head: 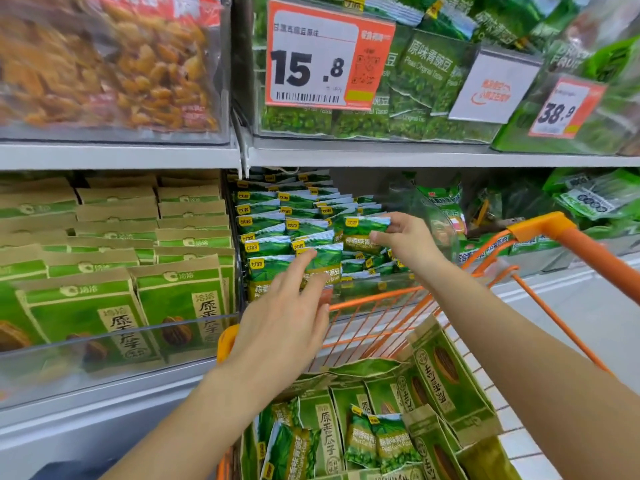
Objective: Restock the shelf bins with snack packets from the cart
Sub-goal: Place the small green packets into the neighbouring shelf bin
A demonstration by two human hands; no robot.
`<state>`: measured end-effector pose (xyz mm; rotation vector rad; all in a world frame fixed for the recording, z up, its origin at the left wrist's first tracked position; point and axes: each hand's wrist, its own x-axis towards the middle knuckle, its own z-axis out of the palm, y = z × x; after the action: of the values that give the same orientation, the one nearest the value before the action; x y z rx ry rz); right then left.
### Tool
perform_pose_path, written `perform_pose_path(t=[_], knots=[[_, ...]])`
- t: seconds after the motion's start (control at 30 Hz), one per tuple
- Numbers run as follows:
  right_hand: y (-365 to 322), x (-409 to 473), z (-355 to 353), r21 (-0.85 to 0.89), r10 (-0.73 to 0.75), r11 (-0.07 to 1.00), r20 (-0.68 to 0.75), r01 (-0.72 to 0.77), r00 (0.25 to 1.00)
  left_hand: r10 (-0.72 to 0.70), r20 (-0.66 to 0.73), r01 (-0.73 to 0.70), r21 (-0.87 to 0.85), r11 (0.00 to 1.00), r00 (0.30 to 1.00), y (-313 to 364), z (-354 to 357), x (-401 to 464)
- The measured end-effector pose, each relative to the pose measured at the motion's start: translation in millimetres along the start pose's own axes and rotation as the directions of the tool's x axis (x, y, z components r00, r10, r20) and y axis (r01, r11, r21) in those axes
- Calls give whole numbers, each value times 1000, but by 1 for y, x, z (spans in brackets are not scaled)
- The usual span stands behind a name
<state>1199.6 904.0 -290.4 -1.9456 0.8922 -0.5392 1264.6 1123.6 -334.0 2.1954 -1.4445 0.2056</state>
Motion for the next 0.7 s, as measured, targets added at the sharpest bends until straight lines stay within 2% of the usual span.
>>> perform_pose_path(t=[0.13, 0.2, 0.33, 0.43, 0.5, 0.63, 0.7], knots=[[0, 17, 21, -141, -5, 990, 65, 14, 998, 5, -1, -5, 3, 1000, 1000, 0, -3, 0], [3, 23, 25, -113, -3, 994, 75, 12, 997, 23, -9, -23, 14, 1000, 1000, -1, -1, 1], [11, 25, 23, -65, 21, 998, 196, -8, 980, 26, -1, -26, 25, 999, 1000, -2, 0, 2], [16, 25, 24, -181, -101, 974, 188, 136, 977, 33, 3, -33, 19, 999, 999, -1, -1, 4], [17, 26, 25, -255, -136, 950, 182, 180, 974, 37, 2, -37, 14, 999, 999, -1, 0, 5], [18, 24, 22, -388, -96, 911, 136, 142, 986, 40, 8, -40, 24, 999, 999, -2, 1, 5], [18, 24, 22, -401, -64, 910, 116, 106, 991, 41, 9, -41, 33, 999, 999, -2, 2, 5]])
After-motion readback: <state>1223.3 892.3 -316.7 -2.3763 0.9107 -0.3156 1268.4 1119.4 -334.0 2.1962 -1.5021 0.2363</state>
